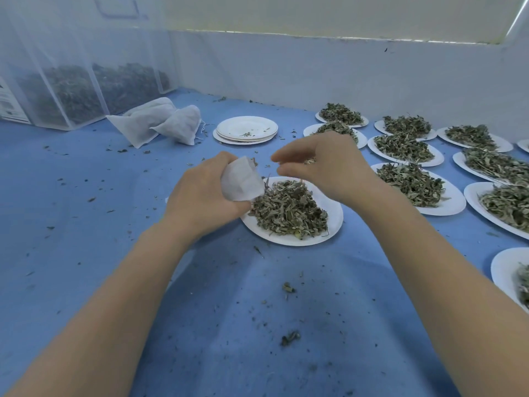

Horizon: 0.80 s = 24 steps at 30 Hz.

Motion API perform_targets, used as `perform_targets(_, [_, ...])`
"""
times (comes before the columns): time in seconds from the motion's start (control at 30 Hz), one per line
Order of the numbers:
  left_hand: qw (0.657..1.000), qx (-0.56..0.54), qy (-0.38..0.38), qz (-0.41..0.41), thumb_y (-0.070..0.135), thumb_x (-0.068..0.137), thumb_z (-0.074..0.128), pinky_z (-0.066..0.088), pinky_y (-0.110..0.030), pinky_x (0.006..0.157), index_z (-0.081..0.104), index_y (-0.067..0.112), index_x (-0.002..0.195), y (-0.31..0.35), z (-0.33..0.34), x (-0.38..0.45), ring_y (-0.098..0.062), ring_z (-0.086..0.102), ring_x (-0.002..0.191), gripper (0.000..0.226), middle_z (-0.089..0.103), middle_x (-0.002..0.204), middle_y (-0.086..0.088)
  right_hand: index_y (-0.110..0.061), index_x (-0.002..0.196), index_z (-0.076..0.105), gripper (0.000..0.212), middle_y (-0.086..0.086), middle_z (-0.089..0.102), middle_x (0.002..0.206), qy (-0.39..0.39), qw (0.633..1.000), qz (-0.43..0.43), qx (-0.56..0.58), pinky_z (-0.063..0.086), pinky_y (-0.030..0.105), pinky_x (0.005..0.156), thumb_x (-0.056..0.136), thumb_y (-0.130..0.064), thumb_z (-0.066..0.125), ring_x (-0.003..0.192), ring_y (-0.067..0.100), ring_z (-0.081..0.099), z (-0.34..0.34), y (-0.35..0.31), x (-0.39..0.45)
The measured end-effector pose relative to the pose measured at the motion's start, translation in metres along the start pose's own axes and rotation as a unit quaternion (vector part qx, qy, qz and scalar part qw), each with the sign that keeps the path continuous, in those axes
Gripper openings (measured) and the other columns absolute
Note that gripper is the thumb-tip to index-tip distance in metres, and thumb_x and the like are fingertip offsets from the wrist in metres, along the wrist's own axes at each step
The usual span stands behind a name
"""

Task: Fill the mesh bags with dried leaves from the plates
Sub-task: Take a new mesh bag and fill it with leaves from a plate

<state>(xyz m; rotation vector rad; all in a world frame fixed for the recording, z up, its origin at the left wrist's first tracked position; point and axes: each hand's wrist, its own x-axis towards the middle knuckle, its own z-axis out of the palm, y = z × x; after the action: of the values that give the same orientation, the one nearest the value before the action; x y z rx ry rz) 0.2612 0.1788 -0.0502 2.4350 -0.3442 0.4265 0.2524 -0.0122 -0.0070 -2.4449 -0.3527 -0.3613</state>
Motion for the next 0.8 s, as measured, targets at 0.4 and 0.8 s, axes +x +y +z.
perform_targets(0.4, [1.000, 0.015, -0.026, 0.006, 0.033, 0.067, 0.075, 0.036, -0.029, 0.073, 0.051, 0.031, 0.110, -0.002, 0.000, 0.001, -0.016, 0.046, 0.092, 0.049, 0.052, 0.097, 0.010, -0.023, 0.100, 0.072, 0.021, -0.009, 0.060, 0.077, -0.101, 0.980, 0.088, -0.147, 0.036, 0.007, 0.053, 0.083, -0.032, 0.063, 0.069, 0.005, 0.051, 0.011, 0.011, -0.003])
perform_targets(0.8, [0.999, 0.020, -0.038, 0.015, 0.031, 0.067, 0.073, 0.041, -0.032, 0.077, 0.051, 0.030, 0.110, -0.001, 0.000, 0.000, -0.019, 0.049, 0.094, 0.048, 0.053, 0.099, 0.008, -0.035, 0.081, 0.072, 0.006, -0.011, 0.068, 0.075, -0.033, 0.999, 0.012, -0.039, 0.043, 0.004, 0.058, 0.081, -0.029, 0.072, 0.065, -0.012, 0.057, -0.019, 0.001, -0.005])
